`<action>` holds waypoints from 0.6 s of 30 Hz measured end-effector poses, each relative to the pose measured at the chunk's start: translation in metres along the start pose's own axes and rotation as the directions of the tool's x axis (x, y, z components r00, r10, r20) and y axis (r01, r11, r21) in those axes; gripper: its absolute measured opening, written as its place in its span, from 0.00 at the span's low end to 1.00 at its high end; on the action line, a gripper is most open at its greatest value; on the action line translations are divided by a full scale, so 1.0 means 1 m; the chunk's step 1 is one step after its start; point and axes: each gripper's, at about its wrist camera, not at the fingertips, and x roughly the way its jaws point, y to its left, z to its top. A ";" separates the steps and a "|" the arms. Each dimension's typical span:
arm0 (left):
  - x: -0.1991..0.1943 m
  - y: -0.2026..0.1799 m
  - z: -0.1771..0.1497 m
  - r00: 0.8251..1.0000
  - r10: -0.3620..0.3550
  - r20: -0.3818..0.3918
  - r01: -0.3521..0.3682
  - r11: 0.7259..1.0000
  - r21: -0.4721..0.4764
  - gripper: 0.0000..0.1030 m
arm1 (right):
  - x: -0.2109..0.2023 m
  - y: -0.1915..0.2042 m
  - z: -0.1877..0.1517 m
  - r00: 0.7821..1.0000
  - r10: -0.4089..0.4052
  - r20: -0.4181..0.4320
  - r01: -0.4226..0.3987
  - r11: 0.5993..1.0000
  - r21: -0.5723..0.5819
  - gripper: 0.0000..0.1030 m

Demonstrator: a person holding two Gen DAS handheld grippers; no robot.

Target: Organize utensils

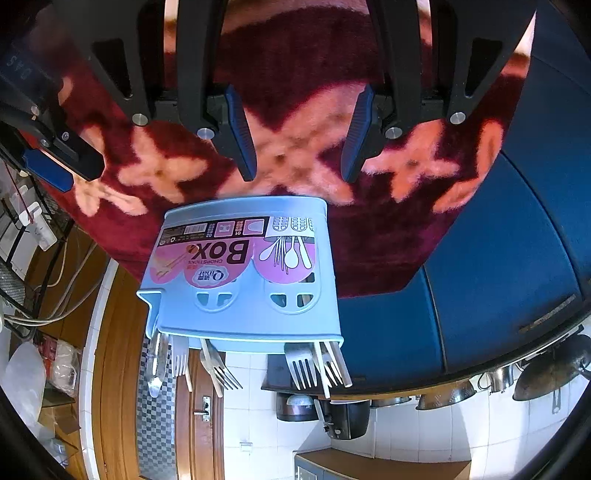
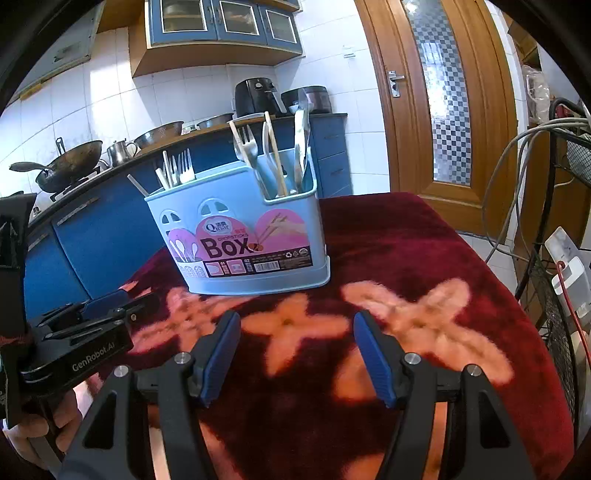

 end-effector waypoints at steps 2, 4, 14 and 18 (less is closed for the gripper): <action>-0.001 -0.001 0.000 1.000 0.000 0.002 0.000 1.000 0.001 0.47 | 0.000 0.000 0.000 1.000 0.000 0.000 0.000 1.000 0.000 0.65; -0.001 -0.001 0.000 1.000 0.001 0.003 -0.001 1.000 0.003 0.47 | 0.000 -0.001 0.000 1.000 0.001 -0.001 -0.001 1.000 0.001 0.65; -0.001 0.000 0.000 1.000 -0.001 0.005 0.001 1.000 0.001 0.47 | 0.000 0.000 0.000 1.000 0.000 0.000 0.000 1.000 0.000 0.65; -0.002 0.000 0.001 1.000 0.000 0.005 0.000 1.000 0.001 0.47 | 0.000 0.000 0.000 1.000 0.000 -0.001 0.000 1.000 0.001 0.65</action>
